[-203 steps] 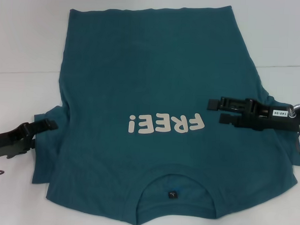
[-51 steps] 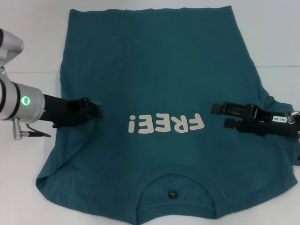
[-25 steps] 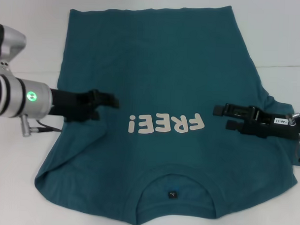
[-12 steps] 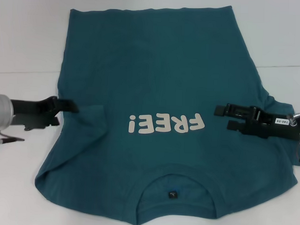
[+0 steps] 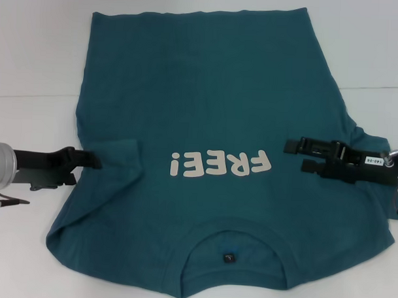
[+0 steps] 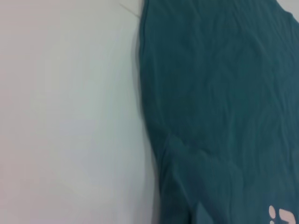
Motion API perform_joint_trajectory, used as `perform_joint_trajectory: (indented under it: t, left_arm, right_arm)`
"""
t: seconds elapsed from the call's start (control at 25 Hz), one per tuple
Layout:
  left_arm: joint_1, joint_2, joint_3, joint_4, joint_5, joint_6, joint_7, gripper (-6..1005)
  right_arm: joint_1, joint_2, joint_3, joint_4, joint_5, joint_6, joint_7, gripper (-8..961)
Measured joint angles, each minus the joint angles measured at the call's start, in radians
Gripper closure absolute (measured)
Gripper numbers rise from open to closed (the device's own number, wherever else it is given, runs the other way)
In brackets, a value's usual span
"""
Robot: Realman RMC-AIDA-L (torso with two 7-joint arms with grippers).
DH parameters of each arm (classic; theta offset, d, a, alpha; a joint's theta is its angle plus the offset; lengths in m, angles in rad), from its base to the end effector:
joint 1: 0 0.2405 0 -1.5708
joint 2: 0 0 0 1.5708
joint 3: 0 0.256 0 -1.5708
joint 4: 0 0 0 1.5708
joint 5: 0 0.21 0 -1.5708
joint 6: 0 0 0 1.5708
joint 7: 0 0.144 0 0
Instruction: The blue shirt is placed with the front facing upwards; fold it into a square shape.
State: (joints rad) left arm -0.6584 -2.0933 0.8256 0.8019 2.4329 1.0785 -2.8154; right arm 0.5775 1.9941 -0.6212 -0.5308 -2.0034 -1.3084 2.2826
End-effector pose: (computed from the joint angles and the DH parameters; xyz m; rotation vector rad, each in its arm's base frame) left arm -0.2731 0.4055 0.0072 -1.8195 -1.8775 -0.3476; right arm 0.2969 0.3680 0.0242 -2.0354 1.8554 0.8251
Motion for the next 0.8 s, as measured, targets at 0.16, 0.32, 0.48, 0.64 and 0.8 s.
perform_joint_trajectory:
  t: [0.16, 0.32, 0.48, 0.64, 0.8]
  left_arm:
    - [-0.005, 0.004, 0.0, -0.021, -0.001, 0.012, 0.017, 303]
    - [-0.002, -0.003, -0.003, -0.008, -0.013, 0.05, 0.026, 303]
    - [-0.002, -0.006, -0.004, -0.003, -0.03, 0.095, 0.044, 304]
    - [0.01, -0.017, -0.007, 0.025, -0.091, 0.165, 0.086, 304]
    - [0.039, -0.031, -0.007, 0.075, -0.14, 0.244, 0.121, 304]
  right_arm:
    - [-0.001, 0.0, 0.0, 0.0, 0.0, 0.0, 0.0, 42]
    - [-0.001, 0.0, 0.0, 0.0, 0.0, 0.0, 0.0, 42]
    - [-0.001, 0.0, 0.0, 0.0, 0.0, 0.0, 0.0, 42]
    - [-0.001, 0.0, 0.0, 0.0, 0.0, 0.0, 0.0, 41]
    - [-0.001, 0.0, 0.0, 0.0, 0.0, -0.002, 0.0, 42]
